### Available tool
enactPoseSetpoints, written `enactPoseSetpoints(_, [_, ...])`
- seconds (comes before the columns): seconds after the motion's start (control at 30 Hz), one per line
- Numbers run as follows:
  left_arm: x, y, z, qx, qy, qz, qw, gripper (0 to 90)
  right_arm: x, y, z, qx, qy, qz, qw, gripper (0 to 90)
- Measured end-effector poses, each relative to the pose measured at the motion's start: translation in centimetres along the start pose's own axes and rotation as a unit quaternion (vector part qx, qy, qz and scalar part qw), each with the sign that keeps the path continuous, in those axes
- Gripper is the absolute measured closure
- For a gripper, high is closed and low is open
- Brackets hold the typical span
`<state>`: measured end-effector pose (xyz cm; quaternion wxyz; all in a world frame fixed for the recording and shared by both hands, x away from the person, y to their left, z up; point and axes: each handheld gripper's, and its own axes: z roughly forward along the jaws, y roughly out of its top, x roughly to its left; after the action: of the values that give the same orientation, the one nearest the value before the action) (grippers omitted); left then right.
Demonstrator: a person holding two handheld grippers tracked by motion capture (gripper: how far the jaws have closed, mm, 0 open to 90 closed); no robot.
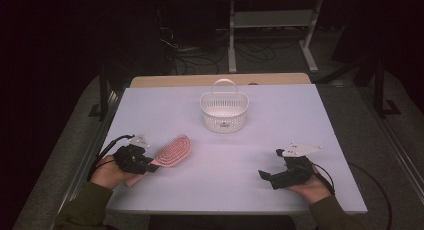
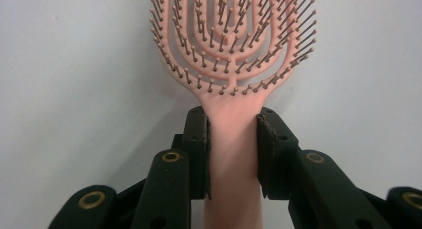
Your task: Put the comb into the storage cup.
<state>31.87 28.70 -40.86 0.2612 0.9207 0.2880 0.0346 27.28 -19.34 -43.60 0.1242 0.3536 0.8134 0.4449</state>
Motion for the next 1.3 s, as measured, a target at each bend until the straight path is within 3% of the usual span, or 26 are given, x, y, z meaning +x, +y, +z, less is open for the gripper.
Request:
enactPoseSetpoints(0.57, [-1.1,1.7,0.3,-0.039,-0.02,0.004,0.999,70.3,-0.1,0.0,0.0,-0.004,-0.002,0.002,1.0,1.4])
enactPoseSetpoints(1.3, [-3.1,4.6,2.0,-0.071,-0.036,0.034,0.9963,70.4,-0.1,0.0,-0.1,-0.006,-0.002,0.004,1.0,1.4])
